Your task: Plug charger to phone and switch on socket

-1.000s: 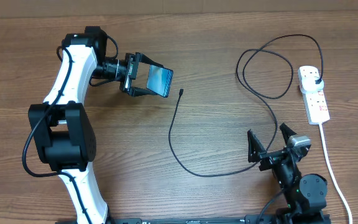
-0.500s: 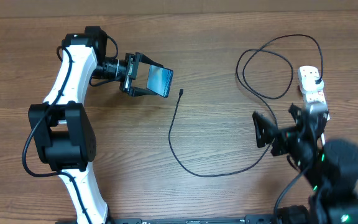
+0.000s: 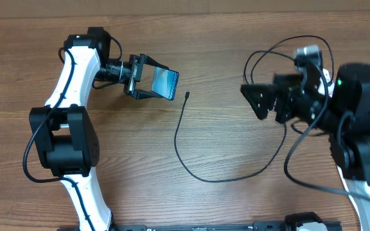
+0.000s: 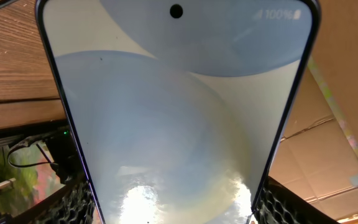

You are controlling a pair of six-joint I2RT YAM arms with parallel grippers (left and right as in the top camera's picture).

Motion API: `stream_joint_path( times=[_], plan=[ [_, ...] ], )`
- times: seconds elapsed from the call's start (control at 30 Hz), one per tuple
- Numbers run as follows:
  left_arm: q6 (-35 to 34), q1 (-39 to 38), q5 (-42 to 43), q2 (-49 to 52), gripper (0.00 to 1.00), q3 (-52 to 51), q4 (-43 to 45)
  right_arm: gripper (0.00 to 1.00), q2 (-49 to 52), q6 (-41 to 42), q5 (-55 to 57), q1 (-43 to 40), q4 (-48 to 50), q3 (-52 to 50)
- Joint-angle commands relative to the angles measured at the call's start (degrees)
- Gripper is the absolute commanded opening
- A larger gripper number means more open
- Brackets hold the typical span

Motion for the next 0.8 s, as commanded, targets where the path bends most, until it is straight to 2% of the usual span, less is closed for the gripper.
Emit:
stream_joint_path(
  times=[0.0,0.23,0.3,0.43,0.57,0.77],
  plan=[
    [-0.37,0.26,2.49,-0.33,0.5,1.64,0.02,1.0,1.88,3.21,-7.93,0.11,3.56,1.77],
    [-0.31,0.28,2.47,-0.33,0.5,1.64,0.02,1.0,7.69,21.09,-8.0,0.13,16.09,1.77],
    [0.09,0.31,2.47,-0.33,0.5,1.64,0.0,1.0,9.27,24.02,-8.0,0.24,17.31,1.77],
    [0.07,0.24,2.47,-0.33,0.49,1.64,0.0,0.95,11.41,23.56,-7.98,0.22,14.71,1.66],
    [0.04,0.26,2.51,-0.33,0.5,1.64,0.0,0.94,11.82,23.37,-1.95,0.22,10.14,1.66],
    [-0.74,0.26,2.64,-0.33,0.49,1.64,-0.02,0.9,12.87,24.02,-0.02,0.24,9.55,1.66]
  ],
)
